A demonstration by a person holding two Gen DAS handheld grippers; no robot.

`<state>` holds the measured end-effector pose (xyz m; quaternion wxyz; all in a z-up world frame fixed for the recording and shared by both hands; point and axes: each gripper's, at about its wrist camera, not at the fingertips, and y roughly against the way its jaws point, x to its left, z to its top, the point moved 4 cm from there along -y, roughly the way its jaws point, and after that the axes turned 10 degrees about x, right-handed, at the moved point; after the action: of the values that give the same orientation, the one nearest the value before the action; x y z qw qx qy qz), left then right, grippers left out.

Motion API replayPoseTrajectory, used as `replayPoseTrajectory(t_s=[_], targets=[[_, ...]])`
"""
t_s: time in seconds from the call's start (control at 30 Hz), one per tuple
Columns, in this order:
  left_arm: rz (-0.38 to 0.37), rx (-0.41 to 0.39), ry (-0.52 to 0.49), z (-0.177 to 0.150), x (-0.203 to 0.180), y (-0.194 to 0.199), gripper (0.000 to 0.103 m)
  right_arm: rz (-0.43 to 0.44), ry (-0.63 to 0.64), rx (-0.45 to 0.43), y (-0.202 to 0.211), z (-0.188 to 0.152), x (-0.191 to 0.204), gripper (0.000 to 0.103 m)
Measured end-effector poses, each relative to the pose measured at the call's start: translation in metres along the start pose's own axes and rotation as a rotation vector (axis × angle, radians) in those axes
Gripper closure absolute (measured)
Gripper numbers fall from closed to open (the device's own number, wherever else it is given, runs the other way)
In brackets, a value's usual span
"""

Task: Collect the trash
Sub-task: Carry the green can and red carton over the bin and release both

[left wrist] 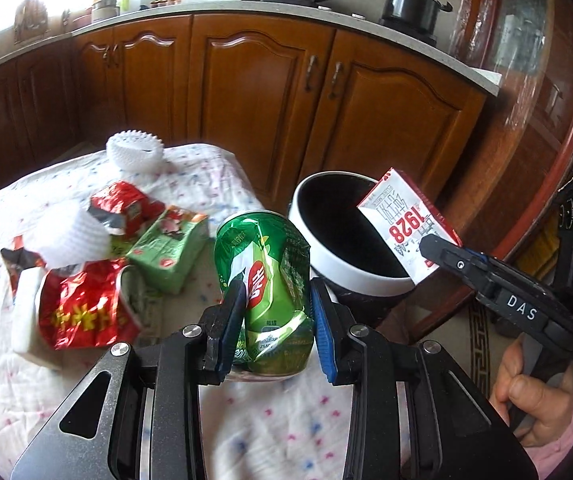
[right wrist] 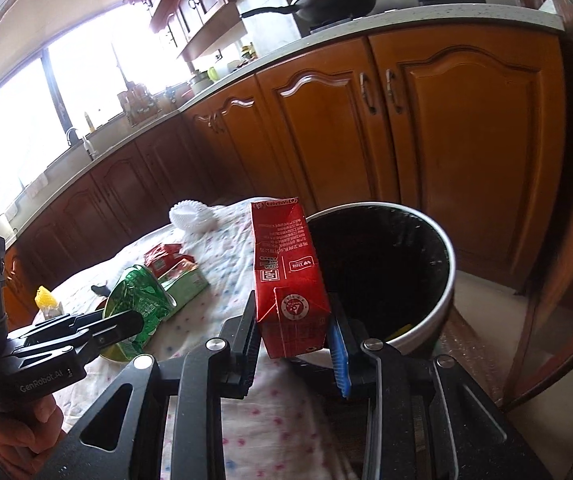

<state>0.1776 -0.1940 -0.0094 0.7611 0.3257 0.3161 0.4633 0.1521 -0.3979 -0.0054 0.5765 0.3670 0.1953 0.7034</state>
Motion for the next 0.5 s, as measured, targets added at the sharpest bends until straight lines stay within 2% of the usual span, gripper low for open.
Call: replayPoseTrajectory(t_s=[0.5], targets=[[-0.021,0.020,-0.073,0.023,-0.038,-0.023,0.072,-0.056,-0.043,0.008,-0.003,0.014,-0.037,0.072]])
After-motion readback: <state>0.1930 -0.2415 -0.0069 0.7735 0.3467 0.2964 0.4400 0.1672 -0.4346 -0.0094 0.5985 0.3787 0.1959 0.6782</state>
